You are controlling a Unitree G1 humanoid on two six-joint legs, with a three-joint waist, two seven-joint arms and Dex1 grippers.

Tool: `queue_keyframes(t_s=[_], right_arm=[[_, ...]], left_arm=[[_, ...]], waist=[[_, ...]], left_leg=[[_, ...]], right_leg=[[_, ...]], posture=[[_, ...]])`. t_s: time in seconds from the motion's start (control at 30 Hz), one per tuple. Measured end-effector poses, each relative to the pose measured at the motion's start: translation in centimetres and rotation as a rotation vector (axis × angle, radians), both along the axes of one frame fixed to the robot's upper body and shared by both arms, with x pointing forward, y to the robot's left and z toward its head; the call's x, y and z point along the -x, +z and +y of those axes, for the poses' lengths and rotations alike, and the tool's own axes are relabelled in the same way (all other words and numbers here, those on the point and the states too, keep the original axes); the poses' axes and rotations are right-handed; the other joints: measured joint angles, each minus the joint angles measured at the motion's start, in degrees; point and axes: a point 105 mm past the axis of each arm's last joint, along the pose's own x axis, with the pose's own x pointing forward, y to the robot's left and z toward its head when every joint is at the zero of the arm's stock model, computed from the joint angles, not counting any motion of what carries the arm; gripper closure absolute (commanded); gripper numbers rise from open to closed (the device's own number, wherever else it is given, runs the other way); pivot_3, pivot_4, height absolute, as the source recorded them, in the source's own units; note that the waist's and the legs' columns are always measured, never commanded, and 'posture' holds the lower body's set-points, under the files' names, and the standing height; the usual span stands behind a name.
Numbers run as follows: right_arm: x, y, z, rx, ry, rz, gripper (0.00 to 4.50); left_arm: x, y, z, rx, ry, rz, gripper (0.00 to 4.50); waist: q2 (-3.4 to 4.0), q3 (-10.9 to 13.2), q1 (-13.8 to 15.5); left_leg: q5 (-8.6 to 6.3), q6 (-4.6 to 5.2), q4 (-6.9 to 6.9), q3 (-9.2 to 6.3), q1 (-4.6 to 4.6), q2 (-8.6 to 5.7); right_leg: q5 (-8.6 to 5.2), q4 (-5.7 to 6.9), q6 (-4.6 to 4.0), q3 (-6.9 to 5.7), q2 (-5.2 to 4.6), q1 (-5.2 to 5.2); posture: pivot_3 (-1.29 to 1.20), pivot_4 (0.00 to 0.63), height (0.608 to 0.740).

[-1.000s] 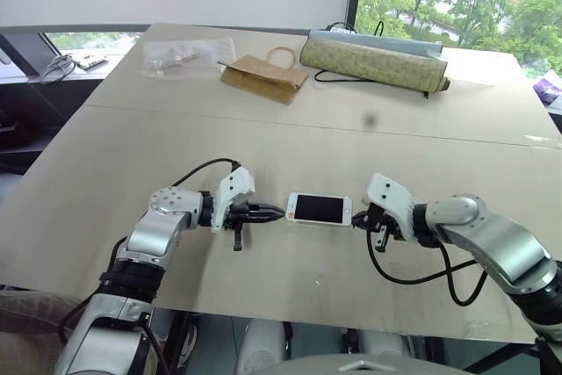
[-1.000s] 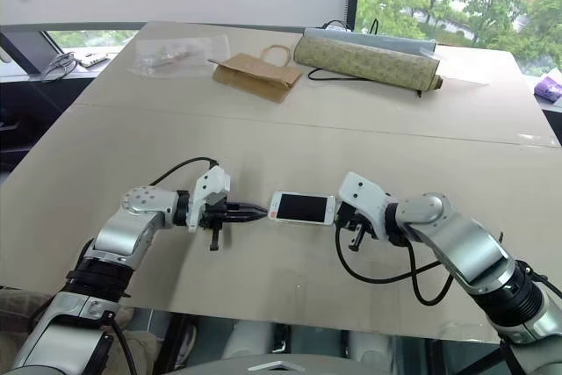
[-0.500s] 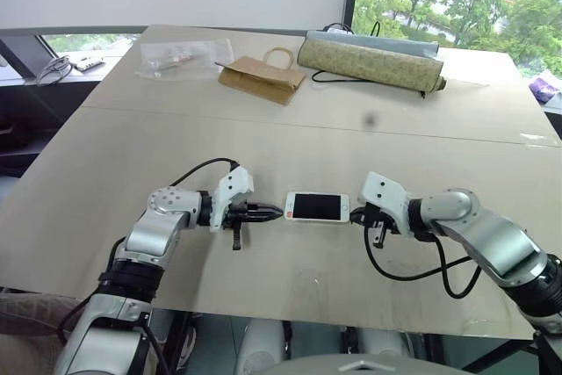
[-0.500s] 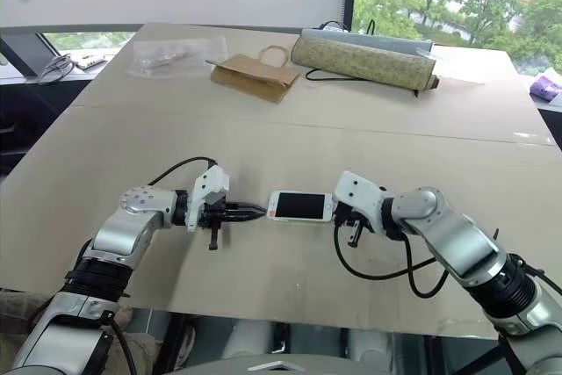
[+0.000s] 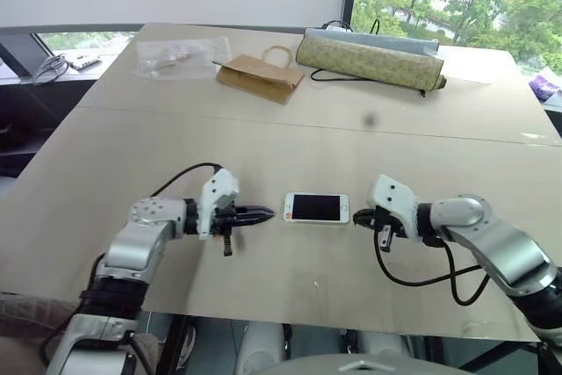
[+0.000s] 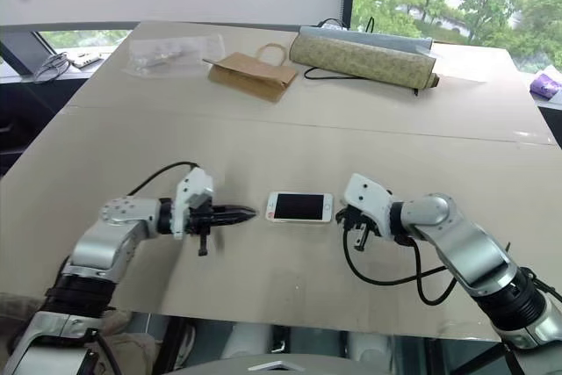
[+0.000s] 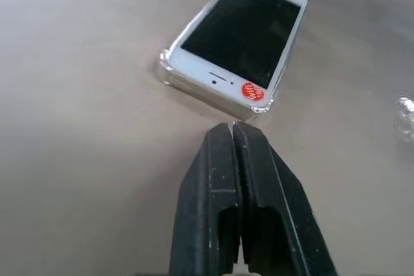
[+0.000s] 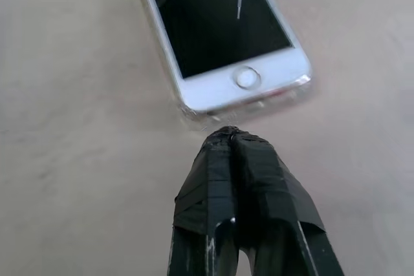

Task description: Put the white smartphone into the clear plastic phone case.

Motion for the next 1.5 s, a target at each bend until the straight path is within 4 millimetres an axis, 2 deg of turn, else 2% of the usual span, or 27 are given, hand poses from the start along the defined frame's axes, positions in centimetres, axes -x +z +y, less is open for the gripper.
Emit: queue_keyframes(t_s=[0.17,0.33,0.43,0.6,0.8,0.87,1.03,1.23,1.37,1.5], right_arm=[[0.3,0.4,-0.8,-0.049,-0.024,-0.018,4.5],[0.5,1.1,-1.5,-0.095,-0.044,-0.038,4.5],[0.8,1.5,-1.4,-0.103,-0.035,-0.053,4.5],[0.9,1.4,-1.6,-0.102,-0.053,-0.061,4.5],[1.2,2.1,-0.5,-0.154,-0.035,-0.083,4.5],[1.4,2.4,-0.2,-0.169,-0.025,-0.085,4.5],[1.5,2.4,0.7,-0.2,-0.015,-0.064,4.5],[-0.2,1.6,1.4,-0.192,-0.06,-0.033,4.5],[-1.0,0.1,1.2,-0.141,-0.083,0.002,4.5],[-1.7,0.1,1.9,-0.142,-0.076,0.004,4.5]], left_arm=[[0.2,1.5,-0.5,0.023,0.0,-0.051,4.45],[-0.5,2.1,-2.3,0.053,0.017,-0.099,4.45],[-0.7,1.8,-4.0,0.056,0.008,-0.099,4.45],[-0.7,1.1,-5.7,0.056,-0.027,-0.027,4.45],[-1.3,-0.1,-7.7,0.019,-0.043,-0.007,4.45],[-1.4,-1.1,-7.6,-0.006,-0.036,0.019,4.45],[-1.8,-1.3,-7.3,-0.031,-0.039,-0.002,4.45],[-2.1,-1.4,-7.0,-0.045,-0.032,-0.018,4.45],[-2.0,-1.4,-6.9,-0.045,-0.03,-0.021,4.45],[-1.9,-1.4,-6.8,-0.046,-0.016,-0.026,4.45]], waist=[[-0.03,0.0,0.3],[-0.04,0.0,0.6],[-0.05,0.0,0.9],[-0.06,0.0,1.2],[-0.07,0.0,1.1],[-0.07,0.0,1.1],[-0.09,0.0,1.1],[-0.1,0.0,1.1],[-0.09,0.0,1.1],[-0.1,0.0,1.1]], left_leg=[[0.0,0.01,0.01,0.0,0.0,-0.02],[0.0,0.0,0.02,-0.01,0.0,-0.03],[0.0,0.0,0.02,0.0,0.01,-0.04],[0.0,0.0,0.03,-0.01,0.01,-0.04],[0.0,0.0,0.05,-0.02,0.01,-0.04],[0.0,0.0,0.05,-0.02,0.01,-0.03],[0.0,0.0,0.07,-0.03,0.08,-0.03],[0.0,0.01,0.09,-0.04,0.16,-0.02],[0.0,0.01,0.09,-0.03,0.15,-0.03],[0.0,0.0,0.09,-0.03,0.17,-0.03]], right_leg=[[0.0,0.0,0.01,0.0,-0.02,0.02],[0.01,0.02,0.02,0.0,0.01,0.03],[0.01,0.01,0.02,0.02,0.03,0.03],[0.01,0.01,0.02,0.03,0.05,0.03],[0.01,0.02,0.03,0.04,0.08,0.05],[0.01,0.02,0.02,0.05,0.1,0.04],[0.01,0.02,0.02,0.04,0.1,0.14],[0.01,0.05,0.0,0.05,0.09,0.15],[0.01,0.05,0.0,0.06,0.09,0.17],[0.01,0.07,0.01,0.06,0.1,0.21]], posture=[[0.0,0.15,0.74],[0.0,0.15,0.74],[0.0,0.15,0.74],[0.0,0.15,0.74],[0.0,0.15,0.74],[0.0,0.15,0.74],[0.0,0.15,0.74],[0.0,0.15,0.74],[0.0,0.15,0.74],[0.0,0.15,0.74]])
